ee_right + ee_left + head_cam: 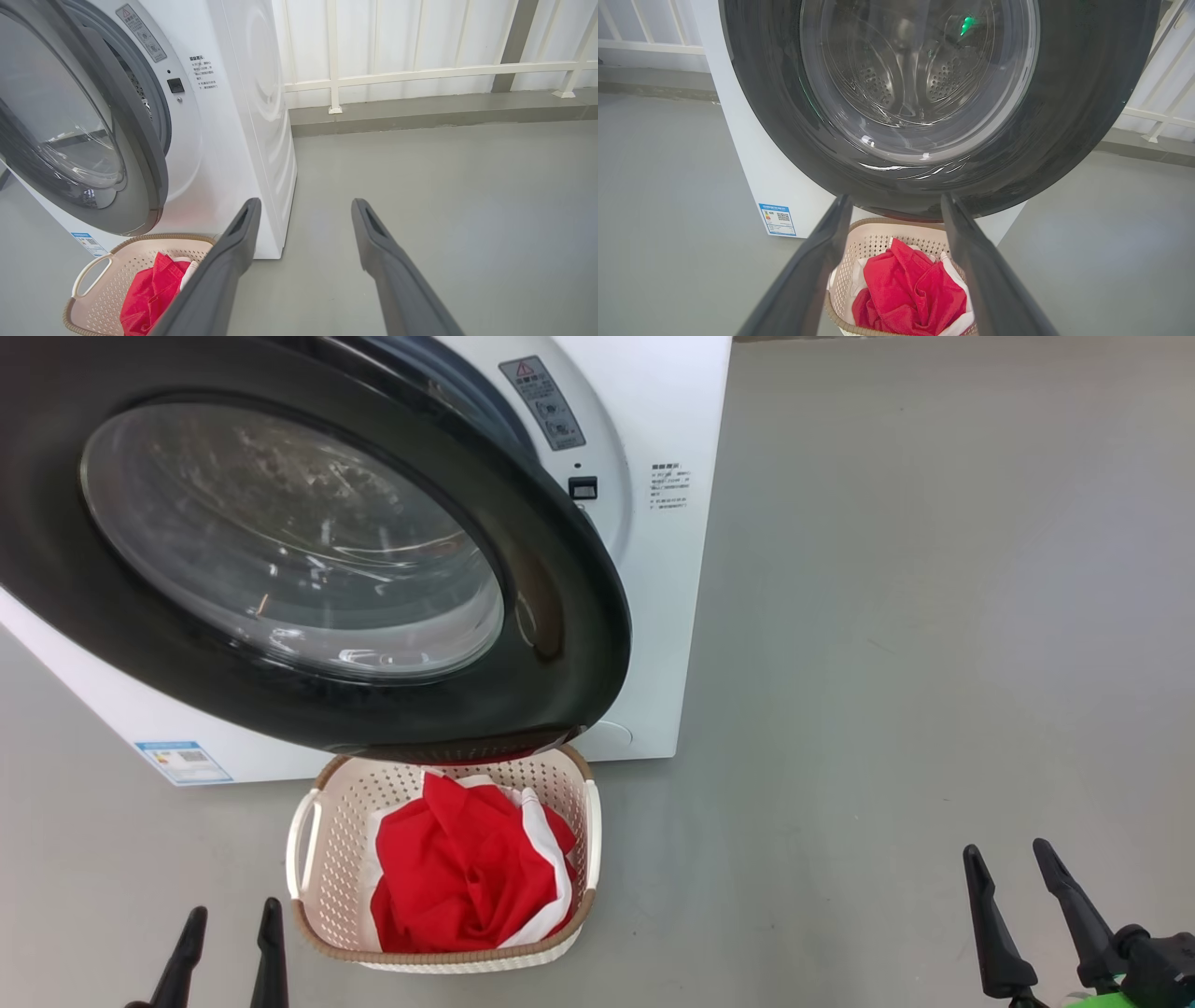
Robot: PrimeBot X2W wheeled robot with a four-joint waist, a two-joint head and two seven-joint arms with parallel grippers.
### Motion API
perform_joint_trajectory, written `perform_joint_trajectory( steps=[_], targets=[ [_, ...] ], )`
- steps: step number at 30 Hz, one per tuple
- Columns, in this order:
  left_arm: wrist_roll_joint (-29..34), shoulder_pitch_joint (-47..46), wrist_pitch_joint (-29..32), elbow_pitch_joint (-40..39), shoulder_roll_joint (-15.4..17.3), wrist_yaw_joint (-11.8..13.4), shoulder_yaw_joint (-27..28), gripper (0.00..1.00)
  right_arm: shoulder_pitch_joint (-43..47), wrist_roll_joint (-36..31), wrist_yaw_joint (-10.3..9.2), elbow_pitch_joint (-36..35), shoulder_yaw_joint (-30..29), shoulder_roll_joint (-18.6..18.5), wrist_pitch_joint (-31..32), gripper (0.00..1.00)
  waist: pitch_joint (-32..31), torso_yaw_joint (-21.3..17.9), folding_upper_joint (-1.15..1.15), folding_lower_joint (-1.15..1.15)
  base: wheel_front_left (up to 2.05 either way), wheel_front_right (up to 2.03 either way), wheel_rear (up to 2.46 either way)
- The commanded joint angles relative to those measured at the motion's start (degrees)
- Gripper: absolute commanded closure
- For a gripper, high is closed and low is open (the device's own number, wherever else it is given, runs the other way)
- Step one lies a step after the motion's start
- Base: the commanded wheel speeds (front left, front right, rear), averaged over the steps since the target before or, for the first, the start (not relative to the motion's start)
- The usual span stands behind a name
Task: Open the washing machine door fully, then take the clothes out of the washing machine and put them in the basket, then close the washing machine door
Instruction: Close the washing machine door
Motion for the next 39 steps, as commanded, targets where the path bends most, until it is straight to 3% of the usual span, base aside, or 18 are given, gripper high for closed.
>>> perform_joint_trajectory(
  steps=[1,3,12,24,39],
  targets=[
    [-0.3,-1.9,-0.5,-1.5,0.4,-0.3,1.5,0.00,-1.8,0.3,0.01,-1.6,1.1,-0.8,-0.4,0.63,0.1,0.3,0.00,0.00,0.00,0.00,0.00],
    [-0.5,-2.1,-0.5,-1.5,0.3,-0.3,1.2,0.00,-1.9,0.4,0.01,-1.7,1.5,-0.8,-0.4,1.00,0.2,0.6,0.00,0.00,0.00,0.00,0.00],
    [-1.3,-2.9,-0.5,-1.2,-0.4,-0.3,-1.3,0.00,-3.0,0.8,0.01,-1.4,4.3,-1.5,-0.4,1.00,0.7,3.8,0.00,0.00,0.00,0.00,0.00],
    [-2.5,-3.7,-0.5,-0.9,-1.0,-0.3,-5.7,0.00,-8.0,1.9,0.01,-0.1,11.4,-2.5,-0.4,1.00,0.9,12.2,0.00,0.00,0.00,0.00,0.00],
    [-4.5,-7.5,-0.5,-1.8,-1.7,-0.3,-11.2,0.00,-20.4,2.9,0.01,2.2,17.1,-5.1,-0.4,1.00,7.3,18.6,0.00,0.00,0.00,0.00,0.00]
  ],
)
